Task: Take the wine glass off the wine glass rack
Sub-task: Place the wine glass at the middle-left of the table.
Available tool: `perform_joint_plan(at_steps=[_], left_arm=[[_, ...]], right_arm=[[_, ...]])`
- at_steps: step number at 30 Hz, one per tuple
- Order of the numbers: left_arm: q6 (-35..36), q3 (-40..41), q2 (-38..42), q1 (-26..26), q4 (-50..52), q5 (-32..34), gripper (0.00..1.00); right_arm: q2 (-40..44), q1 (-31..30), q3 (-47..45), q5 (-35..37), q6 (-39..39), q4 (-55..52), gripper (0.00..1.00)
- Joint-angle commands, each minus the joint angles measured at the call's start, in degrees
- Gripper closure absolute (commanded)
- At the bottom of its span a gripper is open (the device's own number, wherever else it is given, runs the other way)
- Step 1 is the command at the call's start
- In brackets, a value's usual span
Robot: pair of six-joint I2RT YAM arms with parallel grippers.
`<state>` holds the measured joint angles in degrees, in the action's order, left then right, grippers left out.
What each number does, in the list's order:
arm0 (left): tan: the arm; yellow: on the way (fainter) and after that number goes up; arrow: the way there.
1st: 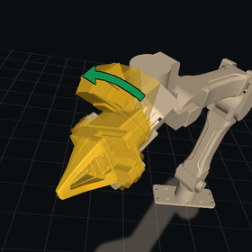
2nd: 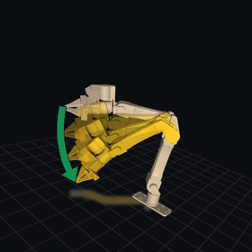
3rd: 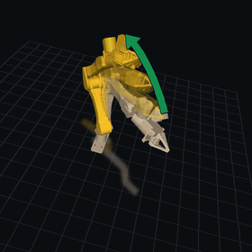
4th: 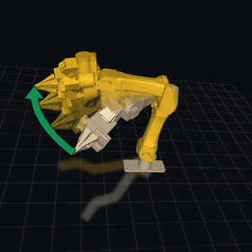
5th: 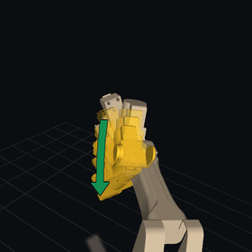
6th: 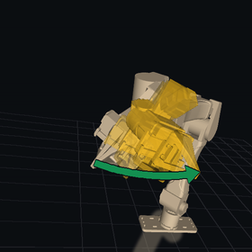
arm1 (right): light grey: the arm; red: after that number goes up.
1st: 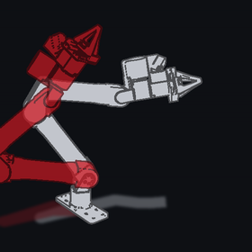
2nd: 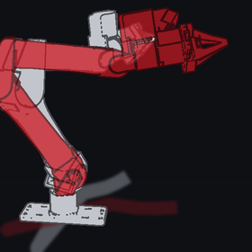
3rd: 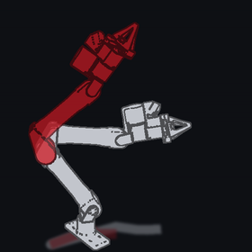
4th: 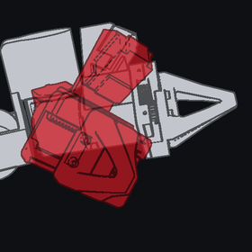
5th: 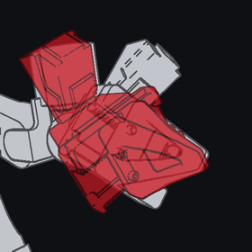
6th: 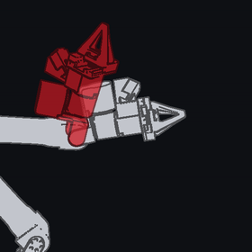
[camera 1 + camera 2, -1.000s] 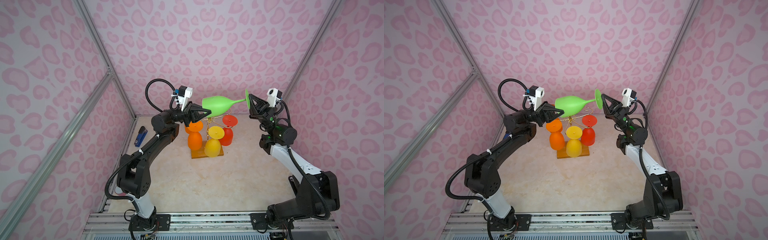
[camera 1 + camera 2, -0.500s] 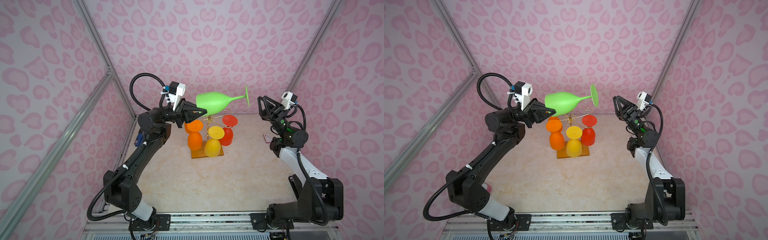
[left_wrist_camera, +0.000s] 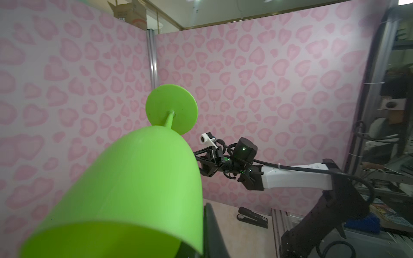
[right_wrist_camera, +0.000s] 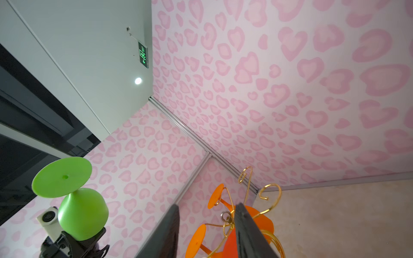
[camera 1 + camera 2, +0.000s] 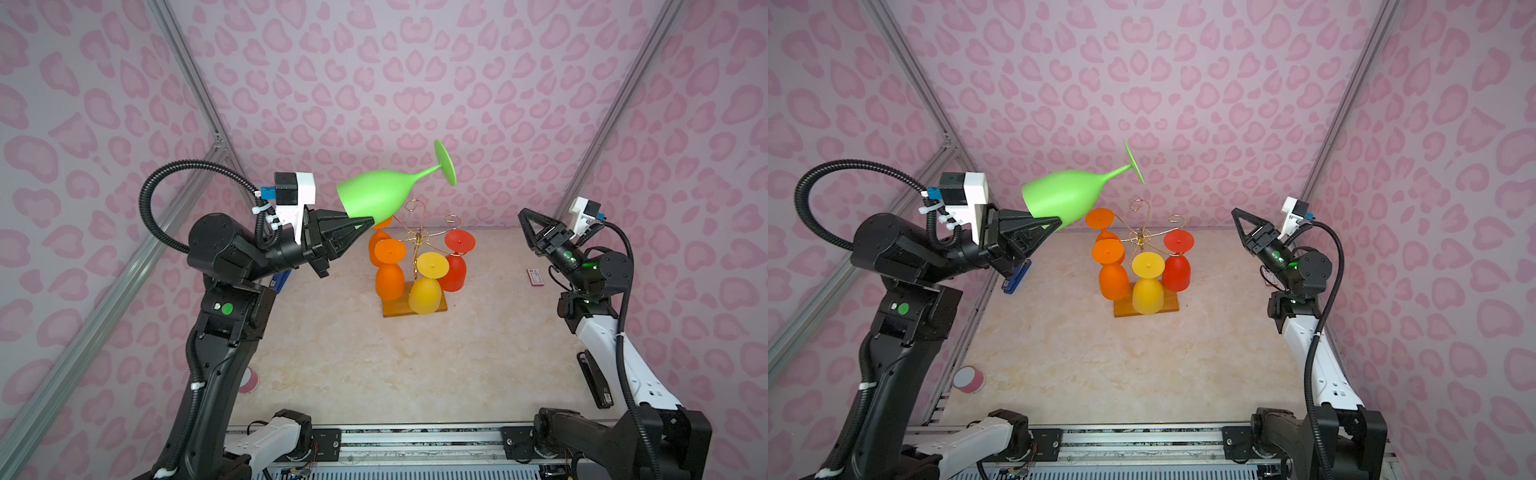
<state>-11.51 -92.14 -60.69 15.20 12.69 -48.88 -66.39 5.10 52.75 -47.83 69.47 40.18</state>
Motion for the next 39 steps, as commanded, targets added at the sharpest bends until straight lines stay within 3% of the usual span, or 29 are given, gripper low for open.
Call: perform_joint_plan(at_steps=[1,5,9,16,21,28,39], left_arm=[[7.2,0.2,3.0,-0.1,20.8,17.8,0.99],[5.0,-1.0,6.2,-0.1,31.2,29.4,0.99],[3.2,-4.4,8.1,0.0,42.4,38.6,0.99],[2.6,-3.0,10.5,-0.2,56.3,48.7,0.99],[2.5,4.6,8.7,-0.1,61.3,49.1,0.99],[1.8,17.9,6.3,0.7,58.4,45.9,0.99],[-1.9,25.5,-1.1,4.2,52.9,49.8,0.99]], right_arm=[[1.3,0.3,-0.3,0.7,-11.4,-14.6,0.60],[2.5,0.9,-0.7,2.2,-17.3,-23.2,0.62],[2.7,1.9,-2.3,2.3,-18.4,-25.2,0.62],[2.4,2.6,-3.6,3.6,-19.9,-27.6,0.64],[1.6,2.6,-3.4,3.8,-19.6,-28.0,0.64],[1.3,2.6,-3.4,4.4,-20.4,-30.3,0.65],[0.0,2.4,-4.1,4.8,-20.5,-31.2,0.65]])
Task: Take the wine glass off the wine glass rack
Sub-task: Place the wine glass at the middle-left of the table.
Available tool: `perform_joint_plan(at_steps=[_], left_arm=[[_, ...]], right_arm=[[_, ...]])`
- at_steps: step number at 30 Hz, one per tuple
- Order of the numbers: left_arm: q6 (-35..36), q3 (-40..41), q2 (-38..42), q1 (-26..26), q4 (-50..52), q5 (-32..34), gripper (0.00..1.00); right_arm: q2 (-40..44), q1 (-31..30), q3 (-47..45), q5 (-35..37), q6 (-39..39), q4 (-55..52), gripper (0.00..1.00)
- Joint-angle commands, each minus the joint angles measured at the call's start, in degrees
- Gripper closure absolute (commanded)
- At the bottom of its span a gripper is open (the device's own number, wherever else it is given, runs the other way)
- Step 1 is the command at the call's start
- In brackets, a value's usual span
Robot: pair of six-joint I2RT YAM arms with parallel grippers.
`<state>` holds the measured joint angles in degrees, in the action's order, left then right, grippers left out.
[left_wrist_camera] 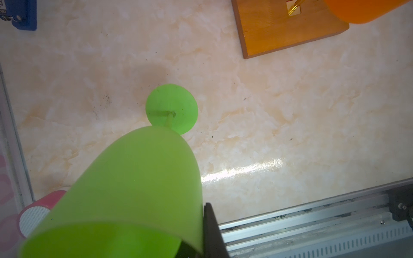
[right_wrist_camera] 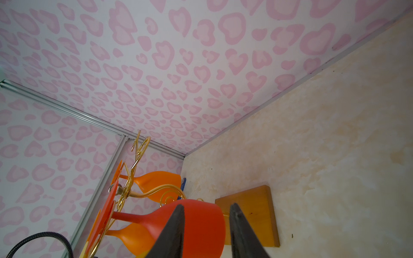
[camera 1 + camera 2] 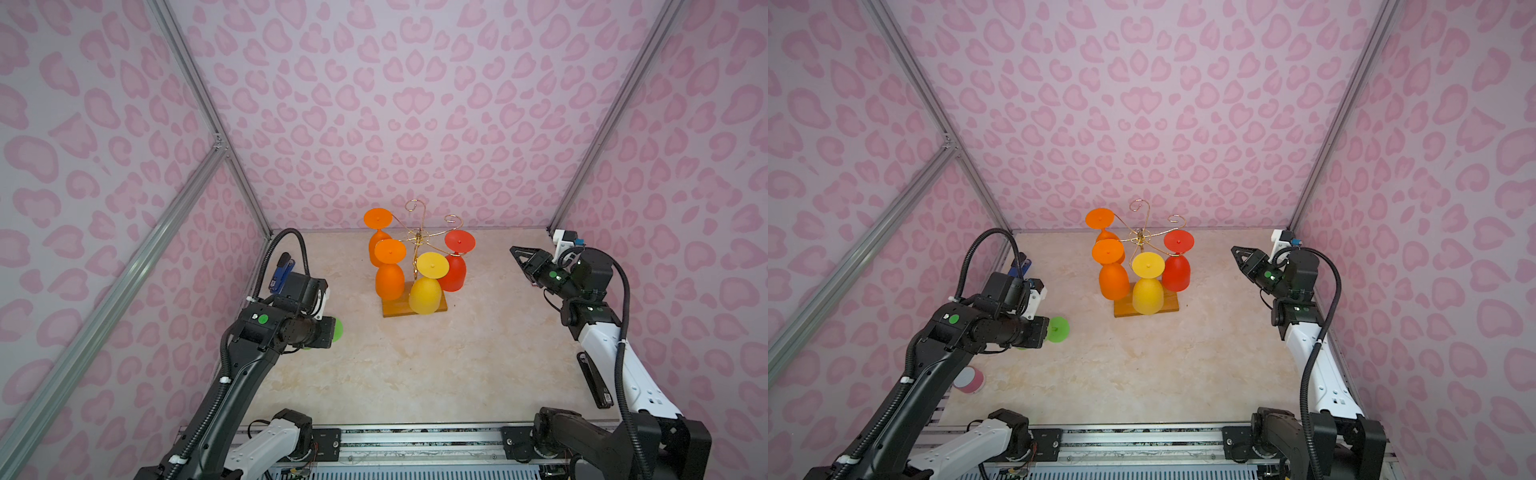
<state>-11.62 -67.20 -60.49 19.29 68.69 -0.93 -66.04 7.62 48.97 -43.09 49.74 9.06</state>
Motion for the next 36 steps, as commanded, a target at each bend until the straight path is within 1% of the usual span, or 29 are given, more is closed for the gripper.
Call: perform_joint_plan(at_steps=[1,10,16,18,25,27,29,36], left_arm=[[-2.2,0.8,-2.0,0.1,-3.4,1.9,0.99],[-3.2,2.5,-9.6,0.3,-7.2,-0.7,0.99],[-3.0,2.8,-10.6,1.3,-6.8,-2.7,0.99],[-3.5,3.2,-10.2,2.6,-6.4,-3.3,0.99],[-6.1,3.6,-11.1,10.5,-5.1,-4.1,0.99],[-6.6,2.9,-11.8,12.3,-4.5,-3.2,0.99],[-6.8,2.0,-12.7,13.4,-3.5,-1.9,0.99],[-6.2,-1.0,-14.8,16.0,-0.8,-0.8,0.99]], right_arm=[[-0.5,-0.1,-0.4,-0.1,-0.8,-0.1,0.65],[-1.4,-0.1,-0.8,0.0,-1.5,-0.3,0.66],[-2.1,-0.1,-1.2,-0.2,-1.7,-0.2,0.66],[-2.2,-0.1,-1.3,-0.2,-1.7,-0.1,0.66],[-3.0,-0.1,-2.0,-0.2,-1.1,0.8,0.67],[-3.1,-0.1,-2.0,-0.2,-1.1,0.7,0.66],[-3.1,-0.1,-1.9,-0.3,-1.1,0.5,0.67],[-2.8,-0.2,-1.4,-0.1,-1.8,-0.7,0.66]])
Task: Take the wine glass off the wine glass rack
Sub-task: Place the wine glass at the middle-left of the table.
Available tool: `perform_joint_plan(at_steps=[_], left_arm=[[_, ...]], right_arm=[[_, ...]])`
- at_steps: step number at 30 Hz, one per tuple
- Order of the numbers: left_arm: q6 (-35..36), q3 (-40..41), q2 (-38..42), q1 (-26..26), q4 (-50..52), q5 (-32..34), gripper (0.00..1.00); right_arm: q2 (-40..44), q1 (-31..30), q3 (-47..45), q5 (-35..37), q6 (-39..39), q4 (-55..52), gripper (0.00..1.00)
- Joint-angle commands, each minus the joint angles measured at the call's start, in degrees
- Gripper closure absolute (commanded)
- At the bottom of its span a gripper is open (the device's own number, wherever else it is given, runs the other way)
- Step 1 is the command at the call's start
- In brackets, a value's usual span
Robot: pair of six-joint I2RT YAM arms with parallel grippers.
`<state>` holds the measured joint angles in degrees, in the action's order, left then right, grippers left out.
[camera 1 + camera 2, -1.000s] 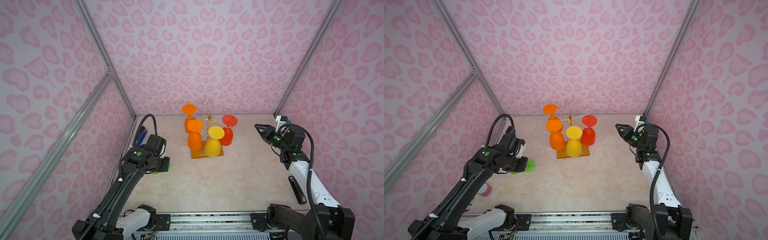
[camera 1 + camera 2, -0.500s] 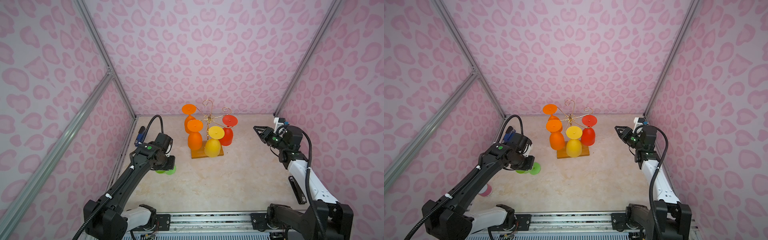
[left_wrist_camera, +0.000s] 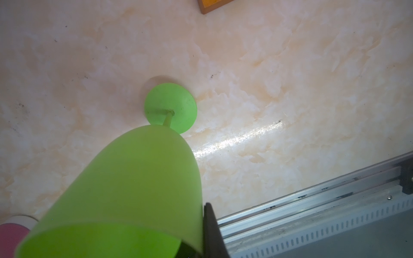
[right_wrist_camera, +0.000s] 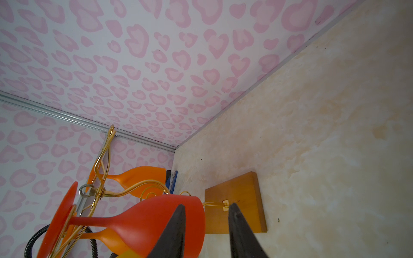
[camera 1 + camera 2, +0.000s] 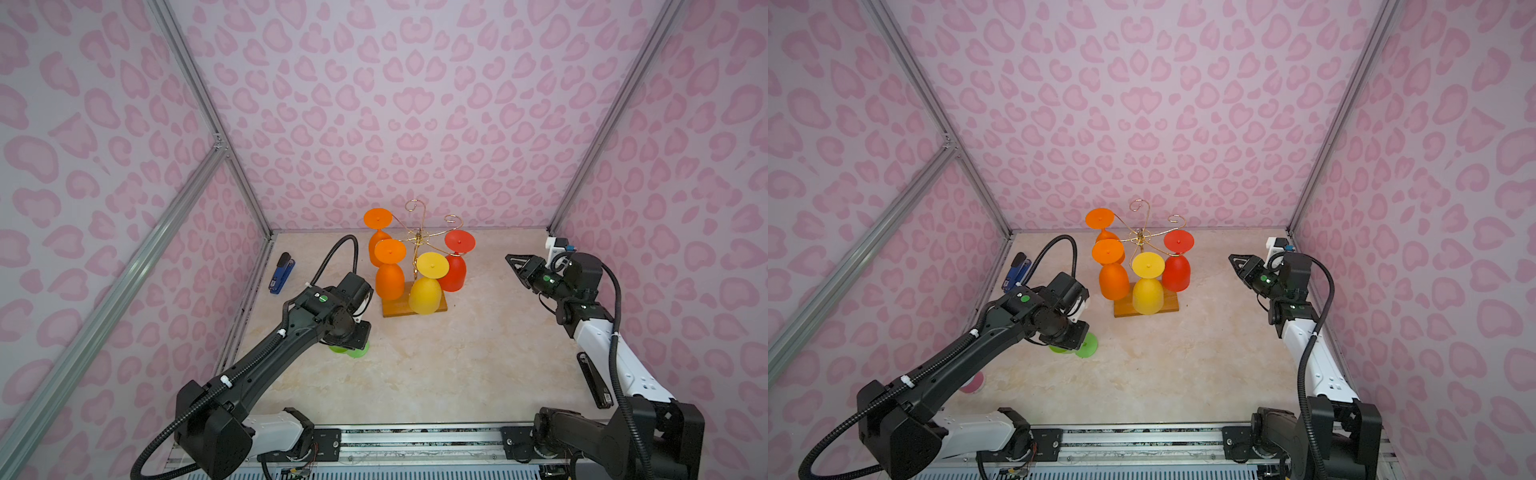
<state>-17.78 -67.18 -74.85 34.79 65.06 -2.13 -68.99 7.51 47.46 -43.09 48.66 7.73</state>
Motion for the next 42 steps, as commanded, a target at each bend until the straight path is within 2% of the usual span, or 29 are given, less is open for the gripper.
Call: perform_joint_plan(at_steps=[1,4,9,18,24,31,35,40,42], left_arm=[[0.1,-1.2,-0.6,0.6,2.8,0.3,0.99],[0.4,-1.7,-1.5,0.7,2.7,0.4,0.99],[1.1,-2.7,-2.8,0.7,2.7,0.3,0.88],[1.7,-4.7,-3.7,0.7,2.9,0.6,0.57],[0.9,-7.4,-1.2,0.7,3.5,1.5,0.40],[0.0,-12.9,5.5,0.7,5.8,1.9,0.36],[-0.7,-16.9,10.2,0.7,5.7,3.3,0.35],[-2.0,-16.8,17.3,0.5,-3.0,7.8,0.33],[-2.4,-14.9,19.9,0.3,-8.1,9.5,0.27]], right_arm=[[0.1,0.0,0.1,-0.1,-0.7,0.7,0.67],[-0.2,0.0,-0.3,0.0,-0.6,1.2,0.67],[-0.5,0.0,-0.3,-0.3,-0.4,1.4,0.67],[-0.4,-0.1,-0.6,-0.2,-0.6,1.1,0.67],[0.0,0.0,-0.4,-0.4,-0.6,1.0,0.67],[2.0,-0.1,1.3,-1.3,1.2,1.9,0.62],[3.7,-0.1,1.9,-3.1,6.2,7.3,0.57],[4.0,-2.1,4.3,-4.5,10.8,12.3,0.53],[3.3,-4.4,6.2,-4.4,11.0,12.6,0.52]])
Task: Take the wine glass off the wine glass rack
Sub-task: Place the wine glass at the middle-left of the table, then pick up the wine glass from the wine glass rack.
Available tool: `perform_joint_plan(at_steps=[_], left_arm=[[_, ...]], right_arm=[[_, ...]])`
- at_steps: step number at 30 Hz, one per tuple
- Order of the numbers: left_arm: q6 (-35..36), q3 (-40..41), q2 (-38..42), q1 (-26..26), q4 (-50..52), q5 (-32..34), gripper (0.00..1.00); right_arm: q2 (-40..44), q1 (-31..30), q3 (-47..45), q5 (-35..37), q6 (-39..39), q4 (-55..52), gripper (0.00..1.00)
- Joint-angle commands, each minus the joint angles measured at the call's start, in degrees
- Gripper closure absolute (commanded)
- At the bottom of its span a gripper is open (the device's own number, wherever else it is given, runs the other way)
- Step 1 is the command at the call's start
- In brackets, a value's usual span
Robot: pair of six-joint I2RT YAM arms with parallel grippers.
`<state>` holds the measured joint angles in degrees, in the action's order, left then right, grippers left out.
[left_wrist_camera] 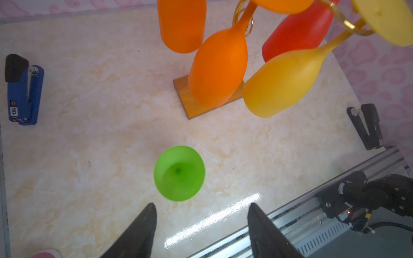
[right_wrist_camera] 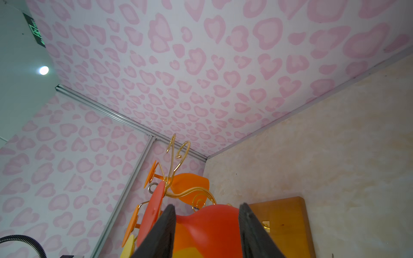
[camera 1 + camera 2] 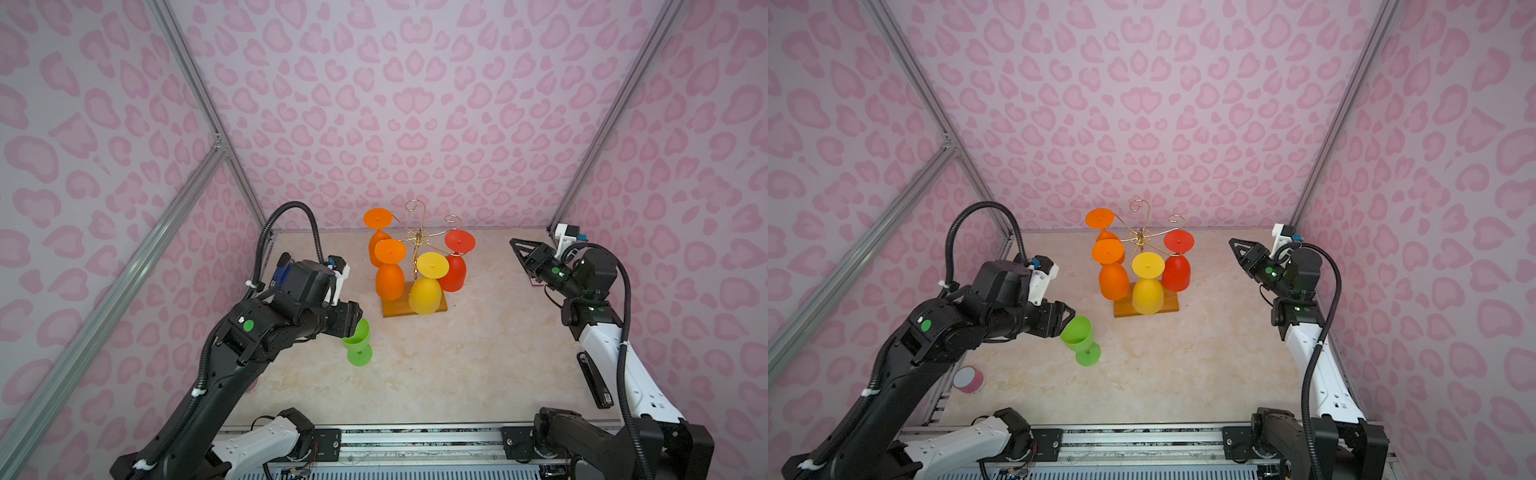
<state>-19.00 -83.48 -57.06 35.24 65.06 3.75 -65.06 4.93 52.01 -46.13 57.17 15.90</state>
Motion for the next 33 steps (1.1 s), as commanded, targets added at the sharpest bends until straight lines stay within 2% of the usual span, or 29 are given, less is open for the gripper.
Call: perform_joint_plan(at_steps=[1,5,10,26,33], left_arm=[[-1.4,2.2,3.0,-0.3,-9.9,4.5,0.24],[-1.8,4.9,6.0,-0.7,-16.6,8.0,0.17],[-1.5,6.1,7.5,-1.1,-19.9,10.3,0.13],[-0.5,8.1,8.7,-1.6,-24.0,11.3,0.11],[-0.1,8.4,9.3,-1.8,-24.0,11.7,0.11]], right_arm=[[-1.1,-2.9,2.5,-1.3,2.4,4.6,0.52],[-3.1,-7.1,5.4,-0.6,1.8,4.2,0.51],[-4.8,-9.5,6.6,0.6,0.0,2.2,0.51],[-7.9,-14.4,7.2,2.6,-1.9,-0.4,0.51],[-8.7,-15.2,7.5,2.7,-1.8,-0.2,0.57]])
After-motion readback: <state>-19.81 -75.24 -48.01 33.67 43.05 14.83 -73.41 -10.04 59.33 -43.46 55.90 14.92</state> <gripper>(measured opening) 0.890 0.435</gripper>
